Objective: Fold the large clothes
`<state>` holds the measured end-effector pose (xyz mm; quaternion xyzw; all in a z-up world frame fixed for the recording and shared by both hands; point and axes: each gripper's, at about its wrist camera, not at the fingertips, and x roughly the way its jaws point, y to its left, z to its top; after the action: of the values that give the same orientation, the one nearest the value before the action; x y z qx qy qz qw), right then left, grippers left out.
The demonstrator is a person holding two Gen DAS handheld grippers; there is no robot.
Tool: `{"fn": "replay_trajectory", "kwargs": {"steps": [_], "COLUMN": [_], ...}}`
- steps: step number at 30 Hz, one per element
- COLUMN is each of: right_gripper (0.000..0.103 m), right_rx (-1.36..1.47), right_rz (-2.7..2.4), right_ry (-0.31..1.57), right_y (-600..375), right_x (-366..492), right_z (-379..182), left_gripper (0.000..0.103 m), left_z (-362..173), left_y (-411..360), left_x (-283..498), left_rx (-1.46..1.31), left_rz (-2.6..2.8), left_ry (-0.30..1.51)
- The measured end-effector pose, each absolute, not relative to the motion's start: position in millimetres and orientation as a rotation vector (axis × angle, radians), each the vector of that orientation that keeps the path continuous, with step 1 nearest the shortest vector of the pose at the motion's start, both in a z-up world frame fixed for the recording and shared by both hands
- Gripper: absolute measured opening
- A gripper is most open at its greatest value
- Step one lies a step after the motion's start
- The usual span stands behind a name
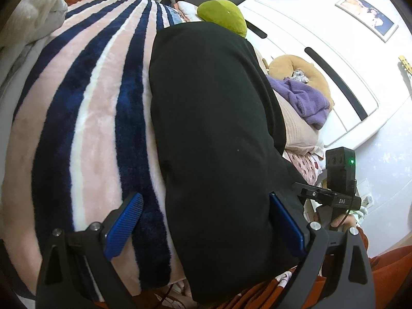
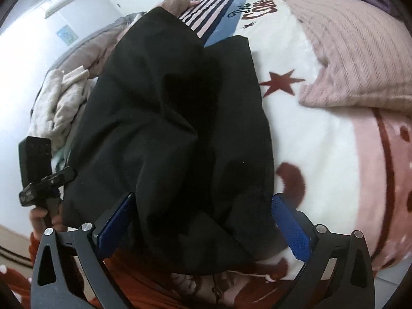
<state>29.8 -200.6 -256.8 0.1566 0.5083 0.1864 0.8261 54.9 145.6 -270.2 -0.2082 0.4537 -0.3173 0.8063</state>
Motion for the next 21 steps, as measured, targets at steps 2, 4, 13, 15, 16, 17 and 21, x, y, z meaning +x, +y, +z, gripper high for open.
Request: {"fn": "replay_trajectory", "kwargs": {"steps": [2, 4, 13, 15, 16, 17, 21], "right_gripper": [0.103, 0.103, 0.103, 0.101, 0.096, 0.073, 0.034], "right_rx": [0.406, 0.451, 0.696, 0.683, 0.694, 0.710, 0.812], "right_rz": [0.435, 0.466, 0.727, 0.735, 0.730, 0.717, 0.723], "right_ry": [1.083, 1.086, 1.126, 1.126, 1.126, 1.127, 1.124], "right_y": [-202.5, -197.3, -155.9, -153.0, -155.9, -161.6, -178.9], "right_x": [31.3, 34.1, 58.5, 59.9, 60.6, 61.1, 59.4], "right_z": [-259.2, -261.6, -273.9, -273.6, -274.4, -276.1, -291.9], "left_gripper": [0.096, 0.096, 0.095, 0.095, 0.090, 0.085, 0.056], "left_z": [-270.6, -271.2, -276.0, -278.8, -278.8, -279.1, -273.7], "left_y": [145.8, 146.2, 152.5, 146.6, 143.4, 139.1, 134.7], "left_x": [54.5, 54.0, 54.0, 56.5, 57.1, 58.0, 58.0], "left_rx": [-0.451, -0.455, -0.502, -0.518, -0.513, -0.499, -0.482], "left_rz": [-0.681, -0.683, -0.737, -0.768, -0.765, -0.749, -0.711], "left_ry": [0.968, 0.965, 0.969, 0.978, 0.977, 0.979, 0.984]}}
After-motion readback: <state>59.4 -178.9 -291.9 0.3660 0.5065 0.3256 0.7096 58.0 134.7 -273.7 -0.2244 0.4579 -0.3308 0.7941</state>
